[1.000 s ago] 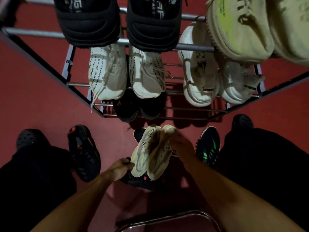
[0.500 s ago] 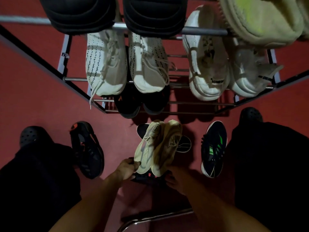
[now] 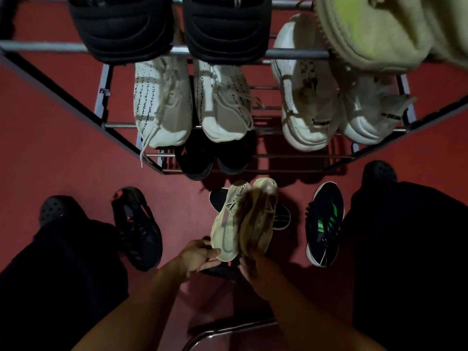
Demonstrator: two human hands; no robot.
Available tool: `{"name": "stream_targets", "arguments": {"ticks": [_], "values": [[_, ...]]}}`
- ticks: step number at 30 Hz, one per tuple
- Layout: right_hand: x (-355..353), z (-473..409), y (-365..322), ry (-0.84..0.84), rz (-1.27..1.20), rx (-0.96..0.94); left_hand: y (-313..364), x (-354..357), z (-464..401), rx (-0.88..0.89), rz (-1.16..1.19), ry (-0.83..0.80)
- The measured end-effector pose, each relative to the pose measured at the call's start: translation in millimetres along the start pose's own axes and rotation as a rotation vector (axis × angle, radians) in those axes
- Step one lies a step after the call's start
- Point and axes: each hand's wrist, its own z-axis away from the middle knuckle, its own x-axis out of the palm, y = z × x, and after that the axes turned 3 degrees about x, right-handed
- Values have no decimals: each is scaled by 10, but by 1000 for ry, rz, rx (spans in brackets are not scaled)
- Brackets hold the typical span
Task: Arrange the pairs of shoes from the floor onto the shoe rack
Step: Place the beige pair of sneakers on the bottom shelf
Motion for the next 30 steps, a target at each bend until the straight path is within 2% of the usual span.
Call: {"name": "stream_targets", "arguments": {"ticks": [2,8,16,21,30], "values": [[-60,102,-52,57,58,-88,53,42,53,14,-15,-17],[-209,505,-294,89,-36,-214,237,217,382,72,-78,-74],[-473,1232,-387,-6,50,-375,347,461,1052,157,-68,-143],[-564,1562,-447,-40,104,-517,423,722,1376,242,-43,-126],[-540,1700,-1067,-49,78,-562,738,1222,1254,354,46,-66]]}}
